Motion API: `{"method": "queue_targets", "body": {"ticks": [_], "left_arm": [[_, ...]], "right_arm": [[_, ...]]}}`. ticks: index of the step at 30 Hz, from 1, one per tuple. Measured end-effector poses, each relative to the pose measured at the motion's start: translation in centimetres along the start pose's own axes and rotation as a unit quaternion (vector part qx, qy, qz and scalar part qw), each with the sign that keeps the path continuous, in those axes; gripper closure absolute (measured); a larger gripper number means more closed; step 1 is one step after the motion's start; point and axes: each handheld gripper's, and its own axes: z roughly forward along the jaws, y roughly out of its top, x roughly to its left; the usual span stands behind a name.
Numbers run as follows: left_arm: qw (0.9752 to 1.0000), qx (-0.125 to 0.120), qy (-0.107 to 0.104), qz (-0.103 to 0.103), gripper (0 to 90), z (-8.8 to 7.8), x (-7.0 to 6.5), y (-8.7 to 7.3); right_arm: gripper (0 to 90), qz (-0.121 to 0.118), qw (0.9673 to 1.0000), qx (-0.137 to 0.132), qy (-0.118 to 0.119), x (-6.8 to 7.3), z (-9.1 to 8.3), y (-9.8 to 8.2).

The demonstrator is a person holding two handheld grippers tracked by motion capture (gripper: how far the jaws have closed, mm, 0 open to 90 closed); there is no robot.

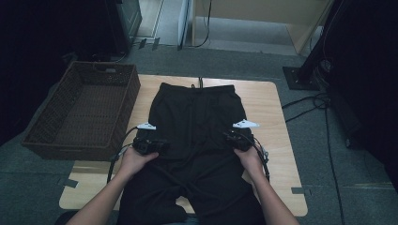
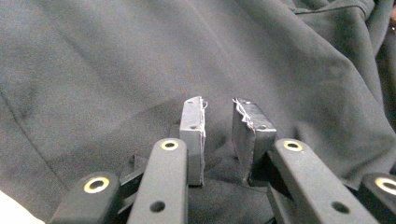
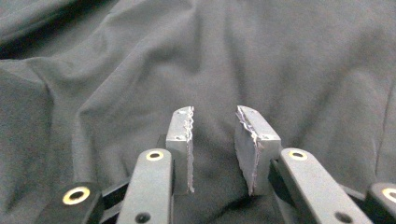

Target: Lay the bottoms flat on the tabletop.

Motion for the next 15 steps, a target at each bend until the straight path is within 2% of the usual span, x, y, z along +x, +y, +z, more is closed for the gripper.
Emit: {"method": "queue_targets", "body": {"ticks": [4,7,10,12,15], "left_arm": [[1.0,0.003,-0.002,0.004,74.7,0.2,-1.1,-0.4],[0.9998,0.006,-0.016,-0.007,74.6,0.3,-1.8,-0.8],[0.9997,0.004,-0.022,-0.003,74.3,0.3,-2.6,-1.4],[0.9998,0.0,-0.021,0.002,73.0,0.3,-2.9,-1.7],[0.9996,0.002,-0.029,0.001,68.9,0.3,-2.9,-1.6]], "right_arm": [[69.2,0.01,0.9999,-0.003,-0.002,-0.7,-0.8,-0.7],[69.1,0.018,0.9998,-0.002,-0.003,-1.1,-1.4,-1.2],[69.0,0.028,0.9996,-0.002,-0.006,-1.1,-2.0,-1.7],[68.7,0.021,0.9997,0.003,-0.009,-1.1,-2.2,-1.7],[66.1,0.026,0.9996,0.003,-0.007,-1.0,-2.3,-1.7]]}}
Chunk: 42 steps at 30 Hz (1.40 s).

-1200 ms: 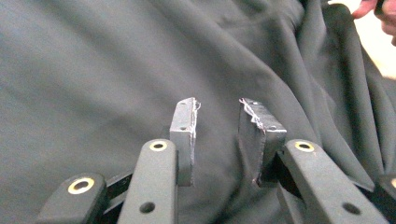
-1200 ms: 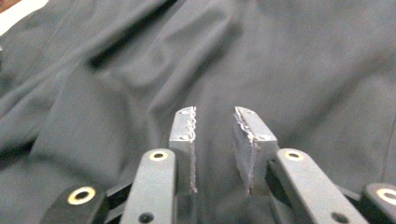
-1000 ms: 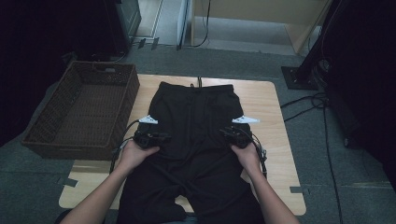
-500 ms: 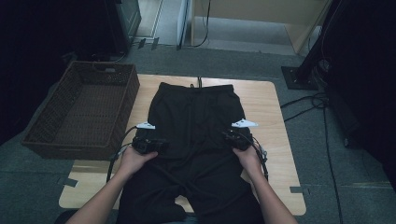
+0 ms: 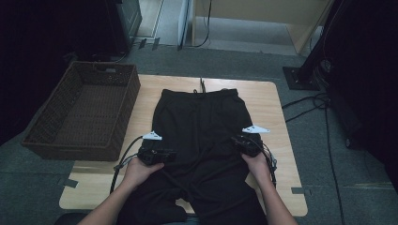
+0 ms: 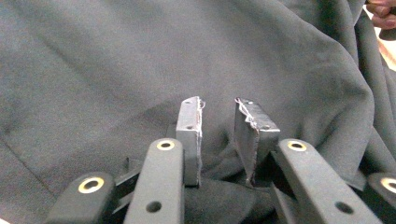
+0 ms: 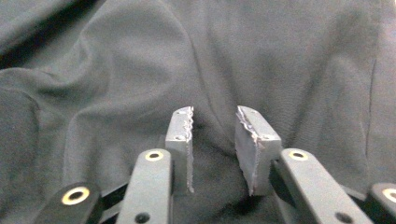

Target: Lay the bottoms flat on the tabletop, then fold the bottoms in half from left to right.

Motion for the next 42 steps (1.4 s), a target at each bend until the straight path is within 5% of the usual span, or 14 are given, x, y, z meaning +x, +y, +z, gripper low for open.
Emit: {"method": "queue_targets", "body": {"ticks": [4,9,12,22,42], "left_arm": [[0.9998,0.007,0.006,0.016,58.7,-0.2,-0.2,0.5],[0.9997,-0.015,-0.004,0.018,51.1,-1.1,-0.1,1.0],[0.9997,-0.016,0.002,0.017,49.9,-1.7,0.2,1.1],[0.9994,-0.019,0.025,0.015,47.3,-3.6,0.6,0.7],[0.9976,-0.025,0.062,-0.018,45.7,-5.5,1.8,-1.3]], "right_arm": [[59.9,0.016,0.9995,0.003,0.028,-0.2,0.1,0.5],[55.6,0.028,0.9982,-0.02,0.049,0.4,0.3,1.5],[55.4,0.022,0.9974,-0.003,0.069,1.0,0.5,2.0],[57.3,-0.013,0.9963,-0.006,0.084,3.2,1.3,3.2],[49.4,-0.027,0.9932,0.011,0.113,6.8,5.9,7.4]]}}
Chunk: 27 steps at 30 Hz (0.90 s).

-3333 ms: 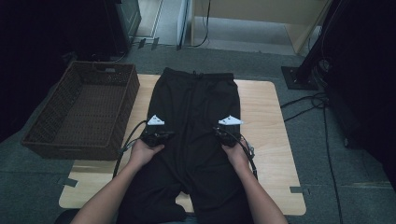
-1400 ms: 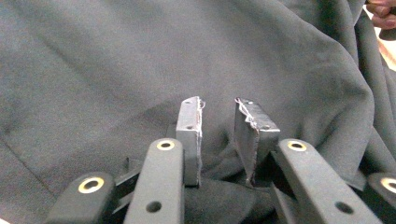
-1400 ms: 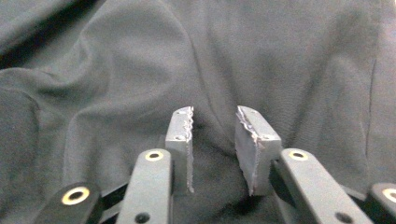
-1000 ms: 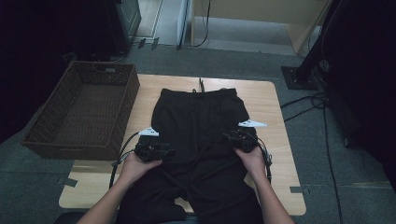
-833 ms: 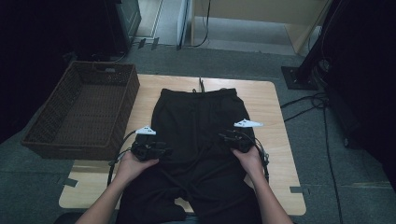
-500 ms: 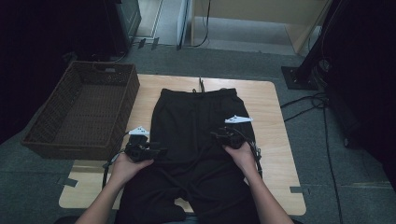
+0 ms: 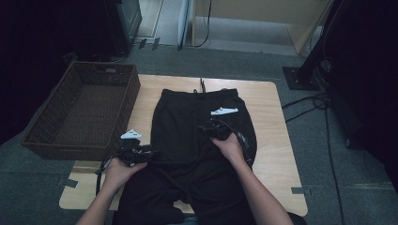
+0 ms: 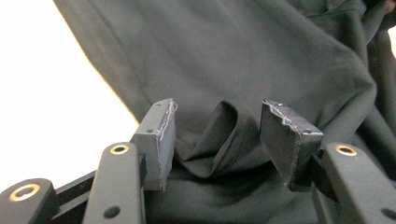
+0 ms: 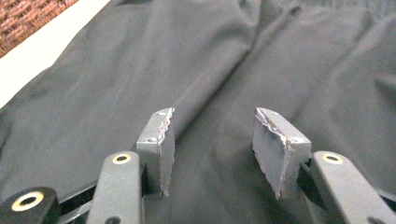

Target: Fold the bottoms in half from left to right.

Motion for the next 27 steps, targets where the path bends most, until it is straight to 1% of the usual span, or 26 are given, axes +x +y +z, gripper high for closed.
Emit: {"method": "queue_targets", "body": {"ticks": [1,4,5,8,11,13,15,18,24,25,26,27], "left_arm": [[1.0,0.004,0.001,0.0,45.5,0.0,0.0,-0.1],[1.0,0.007,0.005,0.001,45.0,0.0,0.0,-0.3],[1.0,0.007,0.005,0.001,44.9,0.0,0.0,-0.4],[0.9999,0.011,0.008,0.001,44.7,-0.2,0.0,-0.6],[0.9999,0.011,0.011,-0.002,44.6,-0.3,0.0,-0.8],[0.9999,0.011,0.011,-0.004,44.7,-0.2,0.0,-1.0],[0.9998,0.018,0.009,0.0,44.8,0.2,0.0,-1.3],[0.9997,0.025,0.008,0.001,44.7,0.5,-0.2,-1.5],[0.9998,0.022,0.001,0.001,45.2,0.5,-0.4,-1.7],[0.9998,0.017,-0.001,-0.005,45.6,0.5,-0.5,-2.0],[0.9998,0.017,-0.004,-0.009,46.7,0.5,-0.6,-2.1],[0.9997,0.02,-0.008,-0.008,46.7,0.5,-0.7,-2.1]], "right_arm": [[49.4,0.001,1.0,0.001,0.001,0.1,0.2,0.2],[49.4,-0.005,1.0,0.007,0.003,0.4,1.0,0.9],[49.4,-0.008,1.0,0.004,0.003,0.6,1.2,1.1],[49.4,-0.011,0.9999,0.006,0.007,1.1,2.0,1.7],[49.4,-0.013,0.9998,0.006,0.015,1.8,2.8,2.2],[49.2,-0.019,0.9996,0.006,0.019,2.4,3.5,2.6],[48.4,-0.024,0.9995,0.009,0.02,3.0,4.1,3.0],[47.8,-0.033,0.9991,0.012,0.023,3.8,5.2,3.6],[46.4,-0.043,0.9983,0.012,0.037,5.4,7.0,4.9],[45.9,-0.046,0.9981,0.011,0.039,5.7,7.2,5.1],[45.4,-0.05,0.9979,0.01,0.04,6.0,7.6,5.3],[45.0,-0.051,0.9979,0.009,0.04,6.3,7.9,5.5]]}}
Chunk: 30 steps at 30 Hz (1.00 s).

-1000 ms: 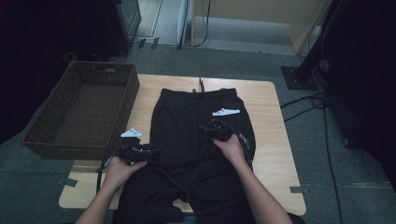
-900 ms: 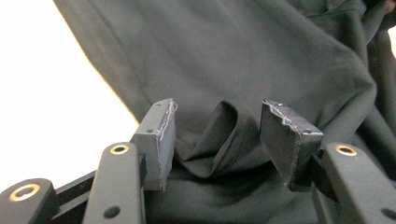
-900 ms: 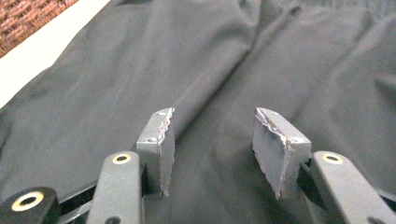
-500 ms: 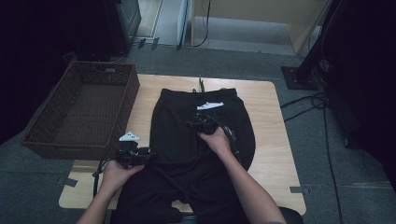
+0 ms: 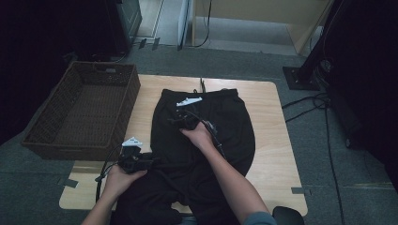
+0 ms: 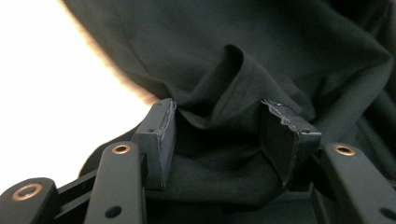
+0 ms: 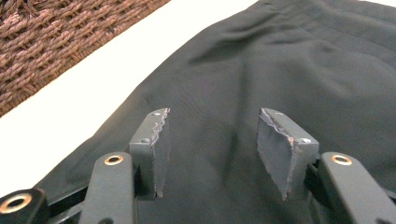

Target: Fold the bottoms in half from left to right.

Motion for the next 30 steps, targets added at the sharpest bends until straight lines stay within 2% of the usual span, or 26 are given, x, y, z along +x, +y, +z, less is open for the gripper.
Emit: {"method": "queue_targets", "body": {"ticks": [3,7,10,12,15,19,26,30], "left_arm": [[0.9999,0.005,0.001,0.011,48.6,0.1,-0.3,0.0],[1.0,0.007,0.0,0.006,53.3,0.0,-0.4,0.0],[0.9999,0.009,-0.003,0.01,56.1,0.0,-0.4,0.0],[0.9999,0.01,-0.006,0.009,57.8,0.0,-0.5,-0.1],[0.9998,0.013,-0.007,0.01,58.4,0.2,-0.6,-0.1],[0.9998,0.011,-0.009,0.01,58.5,0.3,-0.7,-0.1],[0.9998,0.011,-0.012,0.009,58.6,0.3,-0.5,-0.1],[0.9998,0.012,-0.01,0.009,59.3,0.3,-0.5,-0.1]], "right_arm": [[43.2,-0.007,1.0,0.006,0.001,0.7,1.3,0.6],[41.3,0.0,1.0,0.006,0.006,1.5,2.8,1.2],[39.3,-0.004,0.9999,0.01,0.001,1.8,3.9,1.5],[38.1,-0.009,0.9998,0.009,-0.015,2.0,4.5,1.7],[36.9,-0.009,0.9997,0.004,-0.021,1.8,5.1,2.0],[36.5,-0.019,0.9987,-0.009,-0.047,1.5,6.0,2.6],[34.8,-0.023,0.9976,0.0,-0.065,0.9,7.3,2.5],[36.3,-0.046,0.9958,-0.007,-0.079,1.2,7.5,2.1]]}}
